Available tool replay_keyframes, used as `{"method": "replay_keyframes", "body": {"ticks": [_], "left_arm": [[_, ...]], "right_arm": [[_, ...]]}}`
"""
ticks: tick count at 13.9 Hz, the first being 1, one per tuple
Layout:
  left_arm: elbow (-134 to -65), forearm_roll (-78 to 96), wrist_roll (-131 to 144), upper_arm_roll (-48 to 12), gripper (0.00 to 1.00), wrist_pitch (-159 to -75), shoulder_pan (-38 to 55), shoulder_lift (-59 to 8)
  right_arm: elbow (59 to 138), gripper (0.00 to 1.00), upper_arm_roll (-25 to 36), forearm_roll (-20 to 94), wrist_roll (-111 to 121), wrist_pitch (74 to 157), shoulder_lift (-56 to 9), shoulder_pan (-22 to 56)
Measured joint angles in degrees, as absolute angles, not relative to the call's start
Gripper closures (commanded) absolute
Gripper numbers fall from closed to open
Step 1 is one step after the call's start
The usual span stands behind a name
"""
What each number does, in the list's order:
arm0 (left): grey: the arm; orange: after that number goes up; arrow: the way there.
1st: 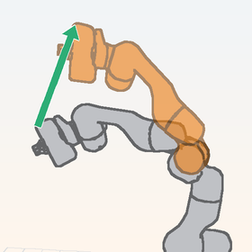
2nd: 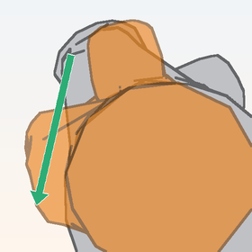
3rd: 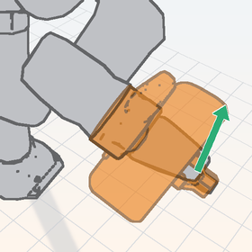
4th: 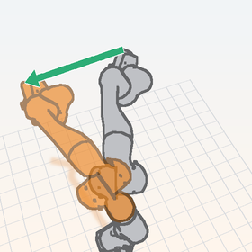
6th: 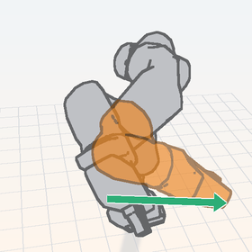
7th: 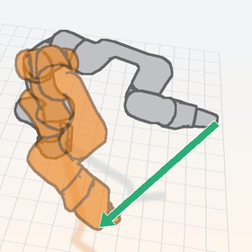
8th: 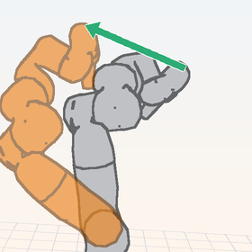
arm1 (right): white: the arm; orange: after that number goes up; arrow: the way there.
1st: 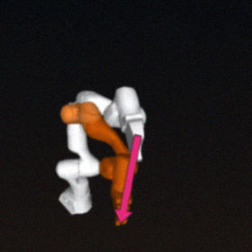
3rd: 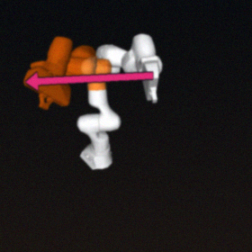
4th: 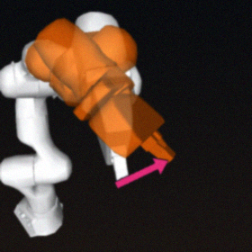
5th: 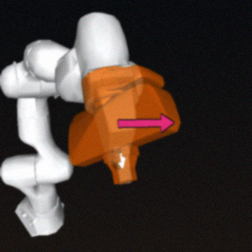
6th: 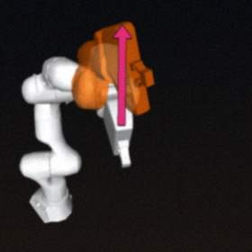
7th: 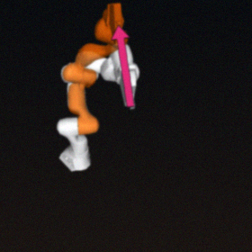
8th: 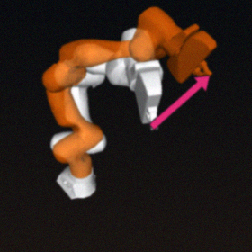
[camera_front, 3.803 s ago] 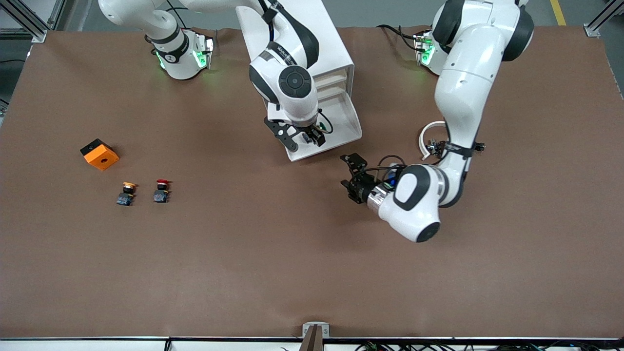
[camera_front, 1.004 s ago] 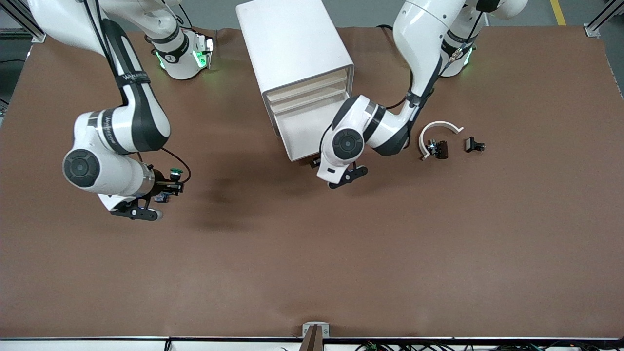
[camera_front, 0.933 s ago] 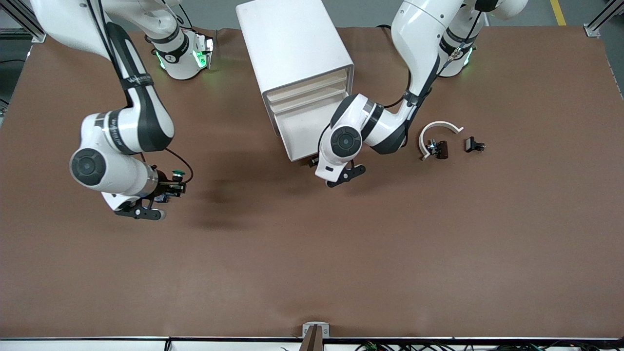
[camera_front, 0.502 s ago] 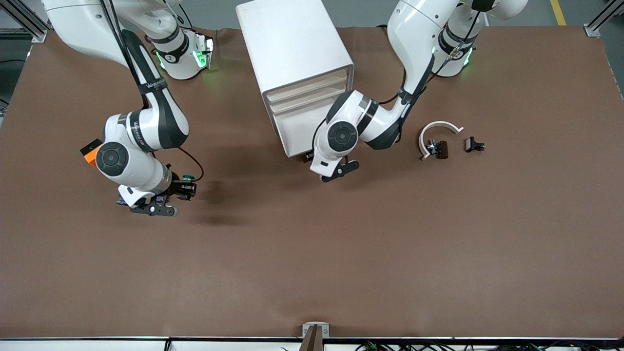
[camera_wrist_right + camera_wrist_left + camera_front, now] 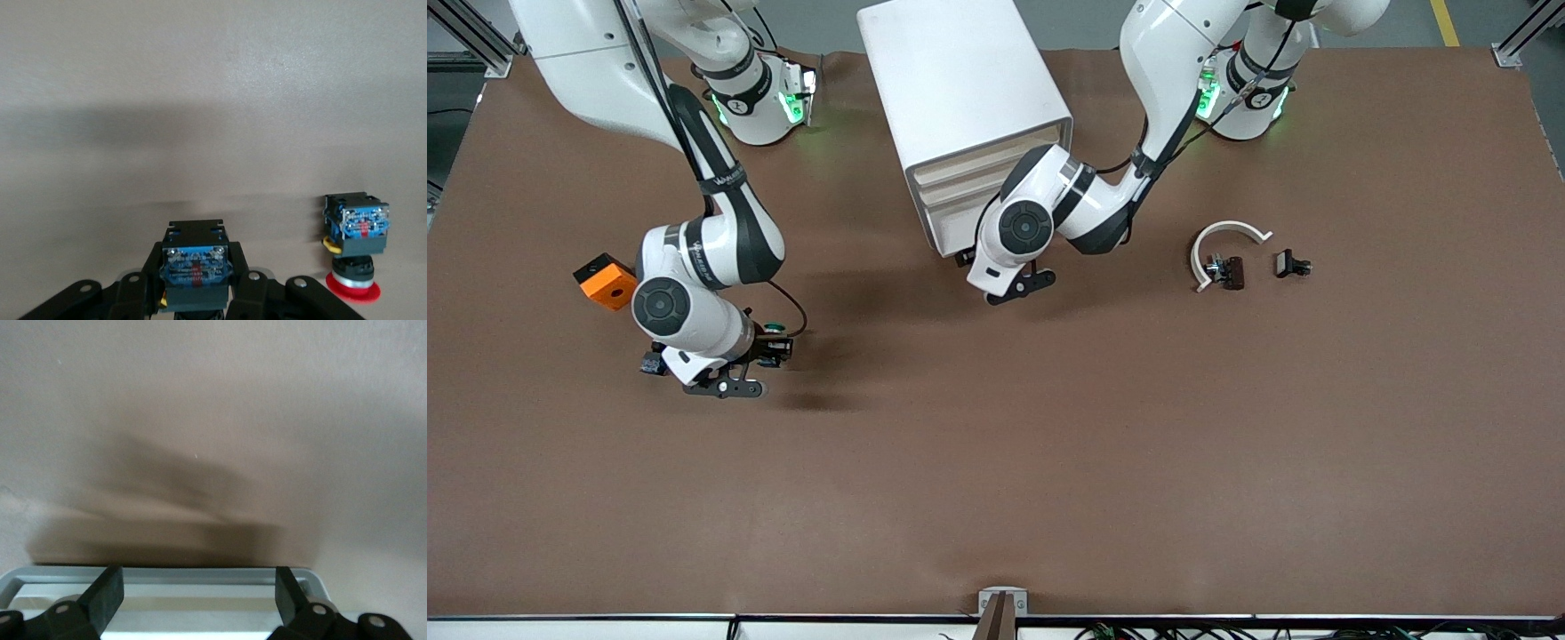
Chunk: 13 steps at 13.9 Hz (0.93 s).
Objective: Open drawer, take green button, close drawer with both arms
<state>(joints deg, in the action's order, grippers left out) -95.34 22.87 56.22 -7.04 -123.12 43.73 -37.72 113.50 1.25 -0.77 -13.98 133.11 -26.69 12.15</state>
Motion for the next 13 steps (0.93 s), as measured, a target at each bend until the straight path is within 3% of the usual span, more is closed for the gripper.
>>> {"method": "replay_keyframes", "body": {"ticks": [6,8,10,11,12,13], "left_arm": [[-95.8,25.1,56.2,-11.0,0.0,-123.1,44.0,-37.7],[-96.3,25.4,56.2,-11.4,0.0,-123.1,44.0,-37.7],[-96.6,25.5,56.2,-11.5,0.0,-123.2,44.0,-37.7],[-96.6,25.5,56.2,-11.5,0.0,-123.1,44.0,-37.7],[-96.6,25.5,56.2,-11.5,0.0,-123.1,43.9,-37.7],[-96.6,25.5,56.2,-11.5,0.0,-123.1,43.9,-37.7]], "right_arm": [[112.1,0.77,1.6,-1.2,-14.0,135.2,-30.0,10.8],[111.8,0.7,1.6,-1.2,-14.0,135.9,-30.8,10.5],[111.4,0.37,1.6,-1.2,-14.0,136.0,-31.3,10.4],[111.3,0.07,1.6,-1.2,-14.0,136.0,-31.5,10.4],[111.3,0.0,1.6,-1.2,-14.0,136.0,-31.6,10.4],[111.2,0.0,1.6,-1.2,-14.1,136.0,-31.6,10.4]]}}
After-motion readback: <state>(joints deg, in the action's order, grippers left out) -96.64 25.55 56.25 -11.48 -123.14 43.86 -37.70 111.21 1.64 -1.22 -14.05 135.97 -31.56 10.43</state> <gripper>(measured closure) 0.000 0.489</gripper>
